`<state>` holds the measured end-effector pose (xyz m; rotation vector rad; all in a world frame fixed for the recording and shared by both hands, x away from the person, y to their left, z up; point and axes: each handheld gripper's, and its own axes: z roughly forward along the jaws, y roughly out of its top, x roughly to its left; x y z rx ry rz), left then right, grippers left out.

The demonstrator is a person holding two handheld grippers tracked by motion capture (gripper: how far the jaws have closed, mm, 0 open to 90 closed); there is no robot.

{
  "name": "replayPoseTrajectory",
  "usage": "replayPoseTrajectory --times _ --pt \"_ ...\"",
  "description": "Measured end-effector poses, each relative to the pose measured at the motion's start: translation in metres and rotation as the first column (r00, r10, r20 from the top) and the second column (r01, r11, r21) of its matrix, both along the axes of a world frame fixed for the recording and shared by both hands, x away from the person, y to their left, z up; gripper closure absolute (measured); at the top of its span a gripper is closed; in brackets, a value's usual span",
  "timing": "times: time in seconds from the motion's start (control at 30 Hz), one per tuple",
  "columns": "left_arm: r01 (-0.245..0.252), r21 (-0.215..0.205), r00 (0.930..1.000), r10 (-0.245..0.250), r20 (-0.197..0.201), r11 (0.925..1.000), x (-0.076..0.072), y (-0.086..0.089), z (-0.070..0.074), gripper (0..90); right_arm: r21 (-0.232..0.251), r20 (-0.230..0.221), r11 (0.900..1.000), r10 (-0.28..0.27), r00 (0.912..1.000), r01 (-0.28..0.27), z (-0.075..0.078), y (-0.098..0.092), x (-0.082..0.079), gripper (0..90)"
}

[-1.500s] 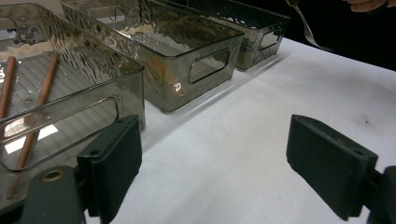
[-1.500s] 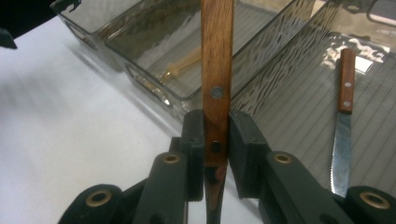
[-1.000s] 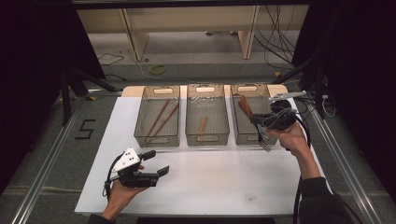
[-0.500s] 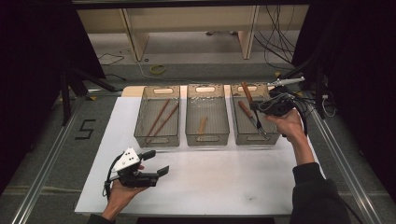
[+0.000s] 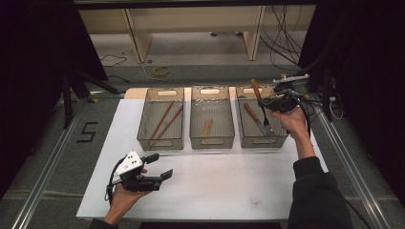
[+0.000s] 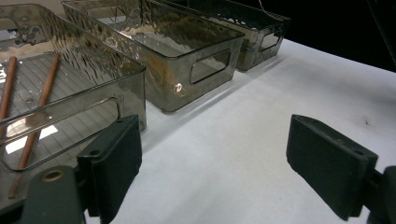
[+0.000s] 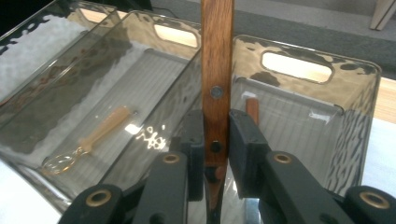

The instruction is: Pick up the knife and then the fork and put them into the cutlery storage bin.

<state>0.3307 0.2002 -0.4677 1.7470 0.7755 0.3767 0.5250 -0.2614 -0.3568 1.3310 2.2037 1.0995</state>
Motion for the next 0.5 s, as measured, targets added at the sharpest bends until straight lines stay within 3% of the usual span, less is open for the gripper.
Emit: replayPoseTrajectory --times 0.5 --pt "-0.001 0.0 1.0 0.001 0.0 1.0 0.0 0.0 0.0 17.7 -0.018 -0.011 0.999 -0.046 0.9989 0.046 -0.012 -0.003 0.012 77.6"
